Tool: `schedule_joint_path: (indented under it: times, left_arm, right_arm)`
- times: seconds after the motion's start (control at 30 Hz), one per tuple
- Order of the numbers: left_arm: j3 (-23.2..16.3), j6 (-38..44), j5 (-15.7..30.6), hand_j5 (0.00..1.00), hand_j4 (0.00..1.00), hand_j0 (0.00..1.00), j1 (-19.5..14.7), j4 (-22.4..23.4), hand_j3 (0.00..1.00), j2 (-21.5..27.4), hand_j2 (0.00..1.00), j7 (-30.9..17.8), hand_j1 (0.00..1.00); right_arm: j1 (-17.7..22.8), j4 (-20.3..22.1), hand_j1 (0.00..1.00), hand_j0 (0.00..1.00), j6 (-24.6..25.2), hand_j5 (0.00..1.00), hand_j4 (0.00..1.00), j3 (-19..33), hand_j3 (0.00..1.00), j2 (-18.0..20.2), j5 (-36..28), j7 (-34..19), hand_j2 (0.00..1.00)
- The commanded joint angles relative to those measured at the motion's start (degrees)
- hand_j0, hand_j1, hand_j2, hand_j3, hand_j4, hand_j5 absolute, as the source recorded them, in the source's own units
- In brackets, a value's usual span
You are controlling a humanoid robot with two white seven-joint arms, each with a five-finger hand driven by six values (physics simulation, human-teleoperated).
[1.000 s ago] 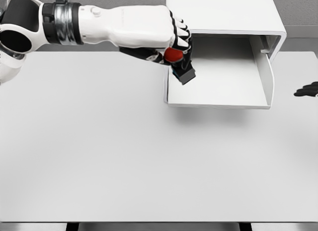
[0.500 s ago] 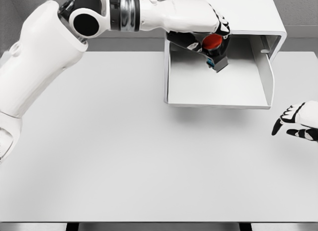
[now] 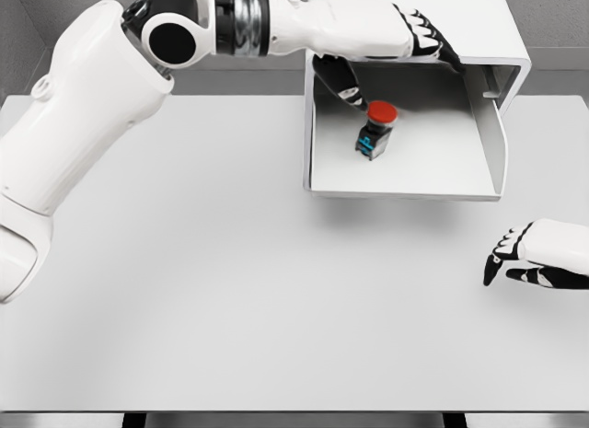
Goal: Slide open multi-storey tabletop storage cabinets and put open load switch and slide close multi-storey tabletop storage cabinets
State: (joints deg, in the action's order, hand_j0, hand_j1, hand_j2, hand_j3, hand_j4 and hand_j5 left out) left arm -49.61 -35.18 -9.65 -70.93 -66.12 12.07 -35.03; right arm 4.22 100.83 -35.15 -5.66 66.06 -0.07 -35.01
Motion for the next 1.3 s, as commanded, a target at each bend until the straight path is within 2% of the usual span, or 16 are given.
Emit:
schedule_joint_path:
  times: [0.0,0.03,0.07,0.13,0.17,0.27,0.33,0.37,0.4,0.43,0.6,0.67,0.77,1.03,1.17,1.27]
  left_arm:
    - [0.0,0.2,2.0,1.00,1.00,1.00,0.0,-1.6,1.00,0.3,1.00,0.0,1.00]
    - [0.0,0.2,3.6,1.00,1.00,1.00,-0.3,-7.2,1.00,1.5,1.00,0.0,1.00]
    - [0.0,0.2,6.9,1.00,1.00,1.00,-0.3,-13.7,1.00,6.0,1.00,0.0,1.00]
    - [0.5,0.2,15.5,1.00,1.00,1.00,-0.4,-26.7,1.00,18.7,1.00,0.0,1.00]
    - [0.6,0.2,19.5,1.00,1.00,1.00,-0.4,-30.0,1.00,25.7,1.00,0.0,1.00]
    - [0.6,0.2,21.5,1.00,1.00,1.00,0.4,-31.0,1.00,40.8,1.00,0.0,1.00]
    - [0.5,0.2,20.8,1.00,1.00,1.00,5.1,-30.6,1.00,49.6,1.00,0.0,1.00]
    - [0.3,0.2,20.2,1.00,1.00,1.00,7.9,-30.6,1.00,49.0,1.00,0.0,1.00]
    - [0.2,0.2,15.9,1.00,1.00,1.00,13.3,-29.7,1.00,48.0,1.00,0.0,1.00]
    - [0.2,0.2,14.0,1.00,1.00,1.00,16.8,-29.1,1.00,47.3,1.00,0.0,1.00]
    - [0.0,0.2,13.8,1.00,1.00,1.00,18.5,-25.9,1.00,46.7,1.00,0.0,1.00]
    - [0.0,0.2,13.8,1.00,1.00,1.00,19.0,-25.8,1.00,46.3,1.00,0.0,1.00]
    - [0.0,0.2,12.4,1.00,1.00,1.00,19.2,-26.1,1.00,45.1,1.00,0.0,1.00]
    - [0.0,0.2,11.8,1.00,1.00,1.00,19.2,-26.0,1.00,45.5,1.00,0.0,1.00]
    - [0.0,0.2,11.8,1.00,1.00,1.00,19.2,-26.0,1.00,45.6,1.00,0.0,1.00]
    - [0.0,0.2,11.8,1.00,1.00,1.00,19.2,-25.8,1.00,45.6,1.00,0.0,1.00]
  right_arm:
    - [0.0,0.1,0.50,0.50,0.1,0.50,0.50,-0.1,0.50,0.0,-0.4,0.0,0.50]
    - [-0.3,0.0,0.51,0.51,0.1,0.51,0.51,-0.1,0.51,0.0,-0.5,0.0,0.51]
    - [-0.9,0.0,0.51,0.51,0.1,0.51,0.51,-0.1,0.51,-0.1,-0.5,0.0,0.51]
    - [-2.7,0.0,0.52,0.52,0.1,0.52,0.52,-0.1,0.52,-0.4,-0.5,0.0,0.52]
    - [-3.4,0.0,0.53,0.53,0.1,0.53,0.53,-0.1,0.53,-0.5,-0.5,0.0,0.53]
    - [-3.9,0.0,0.53,0.53,0.1,0.53,0.53,-0.1,0.53,-0.6,-0.5,0.0,0.53]
    - [-4.1,0.0,0.53,0.53,0.1,0.53,0.53,-0.1,0.53,-0.7,-0.5,0.0,0.53]
    - [-4.4,0.0,0.53,0.53,0.1,0.53,0.53,-0.1,0.53,-0.9,-0.5,0.0,0.53]
    - [-4.7,0.0,0.53,0.53,0.1,0.53,0.53,-0.1,0.53,-1.0,-0.5,0.0,0.53]
    - [-5.0,0.0,0.53,0.53,0.1,0.53,0.53,-0.1,0.53,-1.0,-0.5,0.0,0.53]
    - [-6.0,0.0,0.53,0.53,0.1,0.53,0.53,-0.2,0.53,-1.5,-0.6,0.0,0.53]
    - [-6.3,0.0,0.53,0.53,0.1,0.53,0.53,-0.5,0.53,-1.6,-0.6,0.0,0.53]
    - [-9.6,0.0,0.53,0.53,0.1,0.53,0.53,-4.3,0.53,-2.2,-0.5,0.0,0.53]
    - [-11.8,0.0,0.54,0.54,0.1,0.54,0.54,-4.5,0.54,-2.9,-0.6,0.0,0.54]
    - [-13.6,0.0,0.54,0.54,0.1,0.54,0.54,-6.0,0.54,-3.5,-0.6,0.0,0.54]
    - [-15.8,0.0,0.54,0.54,0.1,0.54,0.54,-9.0,0.54,-4.0,-0.6,0.0,0.54]
